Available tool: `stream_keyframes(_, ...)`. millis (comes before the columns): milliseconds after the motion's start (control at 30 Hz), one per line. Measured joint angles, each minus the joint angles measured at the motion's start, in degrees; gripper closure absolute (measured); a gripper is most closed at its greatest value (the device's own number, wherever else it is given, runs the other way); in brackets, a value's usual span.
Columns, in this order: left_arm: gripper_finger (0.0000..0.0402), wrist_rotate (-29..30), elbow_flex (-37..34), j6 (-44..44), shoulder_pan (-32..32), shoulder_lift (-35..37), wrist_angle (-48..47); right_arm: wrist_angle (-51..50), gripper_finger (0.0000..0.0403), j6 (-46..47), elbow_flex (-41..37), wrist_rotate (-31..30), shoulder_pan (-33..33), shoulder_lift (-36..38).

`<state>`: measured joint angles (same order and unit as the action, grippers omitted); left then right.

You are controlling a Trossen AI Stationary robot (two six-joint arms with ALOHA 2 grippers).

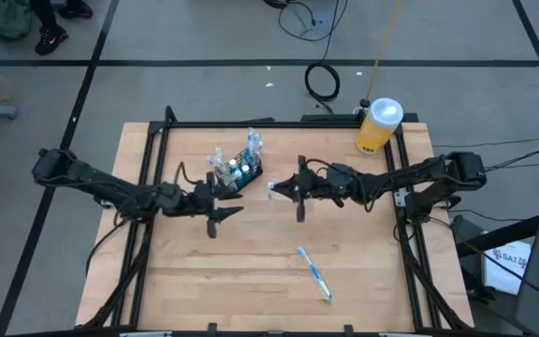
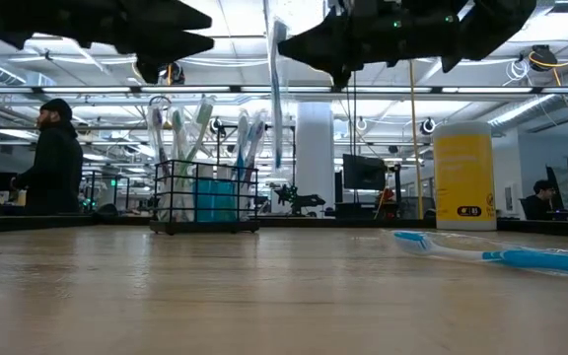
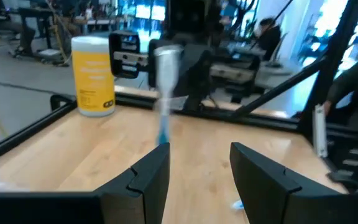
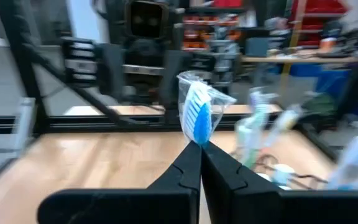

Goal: Pick & Place toothbrushing station
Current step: Put the blue toothbrush into the black wire organizer

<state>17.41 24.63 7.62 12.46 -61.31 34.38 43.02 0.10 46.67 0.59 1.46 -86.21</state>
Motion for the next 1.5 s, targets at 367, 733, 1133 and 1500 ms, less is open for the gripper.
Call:
stream_keyframes(367, 0.0227, 0.7, 14.5, -1.8, -4.6, -10.0, -14.0, 0.1, 0.0403, 0.9, 0.7, 2.7, -0.4, 0.1)
stream_keyframes(733, 0.0227, 0.5, 17.7, -1.1, -6.5, -17.1, -13.2, -1.4, 0.0403, 0.3, 0.7, 2.5, -0.3, 0.1)
stream_keyframes(1133, 0.0227, 0.5, 17.8, -2.2, -6.7, -16.8, -8.3, -1.4, 0.0403, -1.8, 0.7, 2.4, -0.3, 0.1)
stream_keyframes(1500, 0.0227, -5.0, 17.8, -2.9, -8.7, -18.7, -6.9, -0.8, 0.0403, -1.2, 0.7, 2.2, -0.3, 0.1)
